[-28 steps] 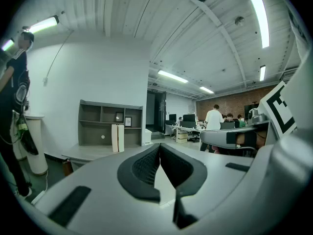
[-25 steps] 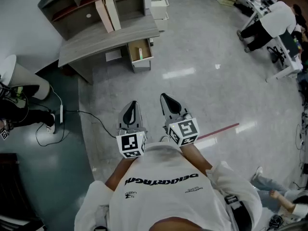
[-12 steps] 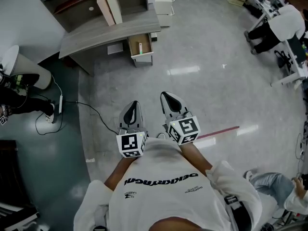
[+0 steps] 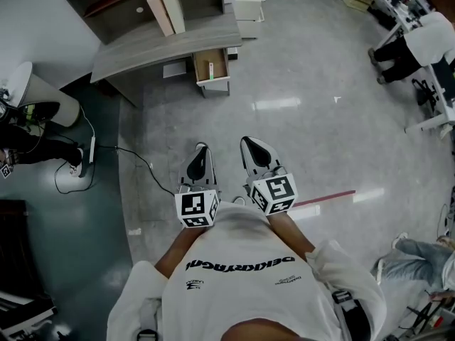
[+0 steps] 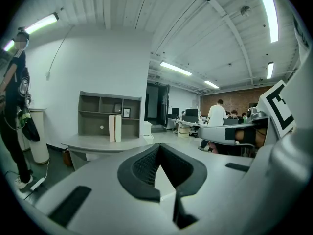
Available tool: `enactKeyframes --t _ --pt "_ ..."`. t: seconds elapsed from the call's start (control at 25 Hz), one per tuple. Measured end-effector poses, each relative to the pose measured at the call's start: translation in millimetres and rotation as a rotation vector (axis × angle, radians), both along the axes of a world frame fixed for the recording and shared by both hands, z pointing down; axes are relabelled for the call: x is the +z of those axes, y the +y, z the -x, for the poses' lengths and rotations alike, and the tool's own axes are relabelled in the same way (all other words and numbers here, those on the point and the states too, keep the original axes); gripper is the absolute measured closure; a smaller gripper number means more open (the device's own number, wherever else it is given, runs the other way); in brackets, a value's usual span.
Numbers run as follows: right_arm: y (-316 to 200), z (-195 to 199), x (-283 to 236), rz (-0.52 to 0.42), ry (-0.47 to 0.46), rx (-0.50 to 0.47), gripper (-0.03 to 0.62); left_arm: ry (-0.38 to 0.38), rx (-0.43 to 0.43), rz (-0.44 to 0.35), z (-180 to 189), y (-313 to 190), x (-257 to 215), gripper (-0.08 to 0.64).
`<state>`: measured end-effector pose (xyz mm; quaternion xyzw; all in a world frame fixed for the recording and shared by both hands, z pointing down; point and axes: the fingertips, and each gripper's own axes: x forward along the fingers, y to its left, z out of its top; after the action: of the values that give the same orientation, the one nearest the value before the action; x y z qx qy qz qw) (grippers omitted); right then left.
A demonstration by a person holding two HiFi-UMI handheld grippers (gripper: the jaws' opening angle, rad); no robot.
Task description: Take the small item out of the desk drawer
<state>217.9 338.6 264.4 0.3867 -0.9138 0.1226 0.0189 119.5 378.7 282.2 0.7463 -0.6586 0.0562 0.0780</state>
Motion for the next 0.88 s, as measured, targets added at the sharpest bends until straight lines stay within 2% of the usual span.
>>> enactKeyframes --t 0.44,0.68,0.88 --pt "-40 24 11 -0.005 0.038 -0.021 0.560 0.017 0.047 0.005 5 -43 14 0.545" --pt "-82 53 27 0.016 0.083 -0.043 0.560 0.064 0.039 0.027 31 -90 25 0.545" --pt "-135 81 31 0.024 0.091 -0.037 0.561 0.068 0.059 0.024 58 -145 26 0.545"
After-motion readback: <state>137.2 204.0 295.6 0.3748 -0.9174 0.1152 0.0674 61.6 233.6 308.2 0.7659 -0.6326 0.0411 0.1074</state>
